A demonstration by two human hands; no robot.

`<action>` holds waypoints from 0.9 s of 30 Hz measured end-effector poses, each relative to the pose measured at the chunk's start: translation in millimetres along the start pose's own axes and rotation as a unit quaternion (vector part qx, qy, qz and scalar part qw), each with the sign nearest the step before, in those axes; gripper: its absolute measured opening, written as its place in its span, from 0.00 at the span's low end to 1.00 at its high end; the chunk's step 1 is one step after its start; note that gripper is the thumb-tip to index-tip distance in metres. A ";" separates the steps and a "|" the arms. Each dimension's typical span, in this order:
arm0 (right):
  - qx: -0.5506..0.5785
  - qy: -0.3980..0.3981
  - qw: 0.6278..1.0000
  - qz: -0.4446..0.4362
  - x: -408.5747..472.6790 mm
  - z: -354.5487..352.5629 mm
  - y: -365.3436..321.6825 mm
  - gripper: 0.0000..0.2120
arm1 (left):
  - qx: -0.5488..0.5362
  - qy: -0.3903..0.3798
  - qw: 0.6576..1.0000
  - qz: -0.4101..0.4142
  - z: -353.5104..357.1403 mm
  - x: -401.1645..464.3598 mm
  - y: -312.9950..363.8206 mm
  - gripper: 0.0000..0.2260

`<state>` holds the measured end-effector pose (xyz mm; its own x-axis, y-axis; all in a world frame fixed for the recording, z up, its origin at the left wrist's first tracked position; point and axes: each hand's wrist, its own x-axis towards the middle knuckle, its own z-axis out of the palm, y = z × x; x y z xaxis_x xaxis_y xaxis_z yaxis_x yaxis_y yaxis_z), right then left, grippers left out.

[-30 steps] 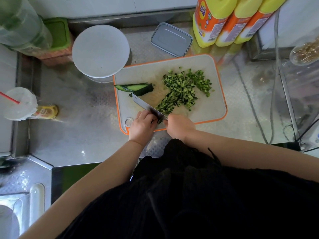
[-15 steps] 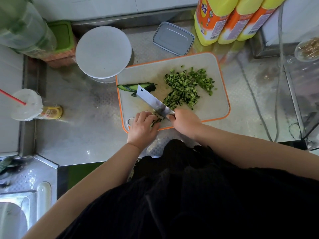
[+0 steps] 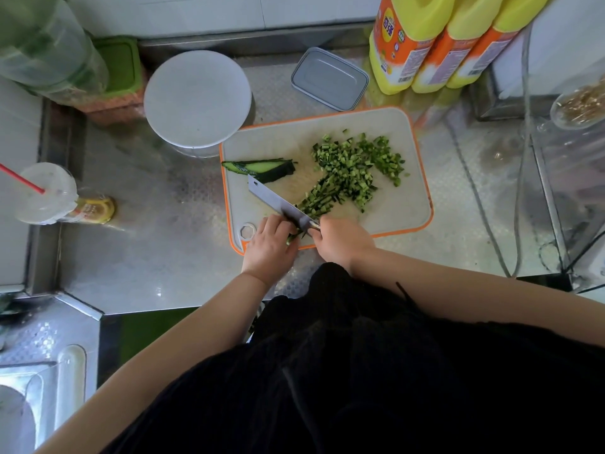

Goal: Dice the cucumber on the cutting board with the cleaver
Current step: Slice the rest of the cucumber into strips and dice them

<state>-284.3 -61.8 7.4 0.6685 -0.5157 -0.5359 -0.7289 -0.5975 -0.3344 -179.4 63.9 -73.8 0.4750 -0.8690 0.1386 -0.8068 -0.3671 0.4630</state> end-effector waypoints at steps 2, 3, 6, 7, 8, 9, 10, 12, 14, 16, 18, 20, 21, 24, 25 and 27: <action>-0.004 -0.006 1.000 0.001 0.7 2.1 -0.8 0.15 | -0.001 0.011 1.000 0.002 1.8 0.3 0.2 0.11; -0.005 -0.009 1.000 0.001 1.3 3.2 -1.0 0.15 | -0.001 0.015 1.000 0.002 3.0 0.4 -0.4 0.11; -0.007 -0.009 1.000 0.001 4.6 5.9 -3.2 0.15 | -0.005 0.020 1.000 0.001 6.9 0.8 -3.1 0.08; -0.014 -0.008 1.000 0.000 6.2 7.1 -4.3 0.15 | -0.007 0.021 1.000 0.001 7.8 0.8 -3.4 0.07; -0.022 -0.009 1.000 -0.001 7.9 8.2 -5.6 0.15 | -0.008 0.024 1.000 0.001 8.3 1.1 -3.9 0.07; -0.028 -0.012 1.000 0.001 9.4 9.7 -6.5 0.14 | -0.009 0.026 1.000 0.003 8.5 1.3 -4.0 0.06; -0.031 -0.014 0.999 0.003 10.8 10.7 -7.1 0.14 | -0.010 0.029 1.000 0.006 8.6 1.5 -4.0 0.06; -0.028 -0.019 0.999 0.006 14.1 10.8 -7.5 0.13 | -0.009 0.035 0.999 0.013 8.9 1.7 -3.9 0.05; -0.015 -0.027 0.999 0.009 19.0 6.5 -7.0 0.15 | -0.002 0.043 0.999 0.015 10.1 1.8 -4.6 0.04; 0.005 -0.029 1.000 0.012 24.4 3.1 -3.8 0.17 | 0.003 0.050 0.999 0.015 12.1 1.4 -5.3 0.05; 0.036 -0.028 0.999 0.020 26.9 2.9 1.3 0.17 | -0.003 0.057 0.998 0.015 13.7 1.2 -4.4 0.05; 0.054 -0.021 0.998 0.033 27.3 2.5 5.6 0.16 | -0.011 0.060 0.998 0.006 13.4 1.8 -1.8 0.04; 0.049 -0.013 0.998 0.034 27.5 1.6 8.1 0.16 | -0.012 0.061 0.998 -0.002 12.7 2.4 -0.2 0.03; 0.037 0.007 0.998 0.044 28.4 -4.8 17.1 0.16 | -0.009 0.061 0.998 -0.015 11.8 3.8 1.7 0.04; 0.035 0.012 0.998 0.048 28.5 -6.5 19.8 0.16 | -0.011 0.056 0.998 -0.015 10.9 3.7 2.2 0.05; 0.022 0.023 0.998 0.053 27.0 -8.4 22.7 0.16 | -0.014 0.046 0.999 -0.009 7.9 3.4 2.3 0.05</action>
<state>-281.6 -94.5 -8.1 0.5918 -0.6032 -0.5347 -0.8016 -0.5099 -0.3121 -182.4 57.5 -79.2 0.5215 -0.8270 0.2098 -0.7878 -0.3722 0.4908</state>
